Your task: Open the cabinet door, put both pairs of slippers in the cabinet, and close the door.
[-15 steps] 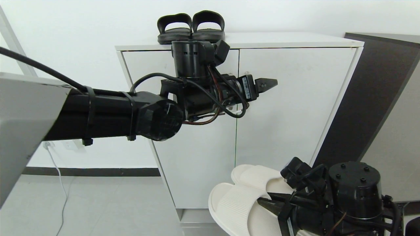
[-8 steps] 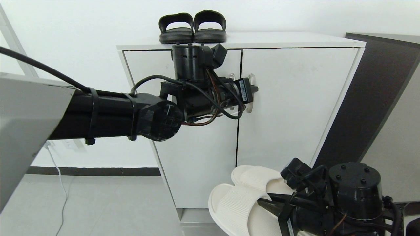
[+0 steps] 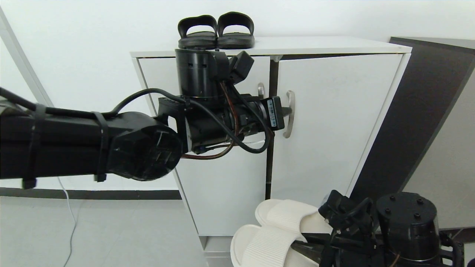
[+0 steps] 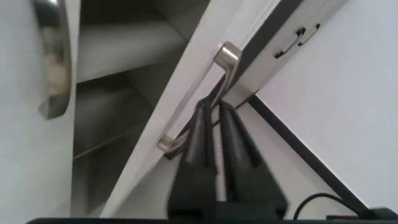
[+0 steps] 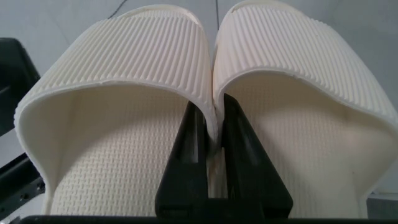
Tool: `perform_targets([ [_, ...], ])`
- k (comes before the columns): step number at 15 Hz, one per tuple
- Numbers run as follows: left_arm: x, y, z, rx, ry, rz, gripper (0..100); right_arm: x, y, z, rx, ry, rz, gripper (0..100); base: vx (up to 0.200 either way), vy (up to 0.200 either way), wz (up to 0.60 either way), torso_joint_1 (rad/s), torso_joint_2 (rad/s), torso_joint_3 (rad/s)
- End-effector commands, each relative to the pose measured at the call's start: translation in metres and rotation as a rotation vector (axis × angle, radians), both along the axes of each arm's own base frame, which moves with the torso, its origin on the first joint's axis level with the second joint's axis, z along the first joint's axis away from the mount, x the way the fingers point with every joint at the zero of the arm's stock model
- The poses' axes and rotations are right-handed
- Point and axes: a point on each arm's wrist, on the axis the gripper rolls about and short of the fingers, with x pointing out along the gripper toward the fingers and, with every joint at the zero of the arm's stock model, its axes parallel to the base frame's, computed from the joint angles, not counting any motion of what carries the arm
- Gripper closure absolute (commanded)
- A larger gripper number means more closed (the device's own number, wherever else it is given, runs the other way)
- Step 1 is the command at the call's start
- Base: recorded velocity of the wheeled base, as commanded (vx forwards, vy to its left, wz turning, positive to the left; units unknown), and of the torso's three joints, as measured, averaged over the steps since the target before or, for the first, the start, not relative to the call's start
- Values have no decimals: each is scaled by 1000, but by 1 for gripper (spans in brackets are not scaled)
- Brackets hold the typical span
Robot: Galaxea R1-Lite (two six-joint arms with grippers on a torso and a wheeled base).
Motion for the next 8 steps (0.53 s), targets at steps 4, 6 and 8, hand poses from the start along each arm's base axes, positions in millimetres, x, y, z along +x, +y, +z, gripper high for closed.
perform_targets([
  [4, -42, 3, 11, -9, -15, -72, 100, -15, -11, 0, 2, -7, 129, 100, 0, 0, 0, 0, 0, 0],
  [6, -53, 6, 12, -6, -14, -88, 100, -17, -12, -1, 0, -4, 133, 100, 0, 0, 0, 0, 0, 0],
  [8, -63, 11, 12, -1, -19, -101, 100, -20, -12, -2, 0, 5, 155, 100, 0, 0, 0, 0, 0, 0],
])
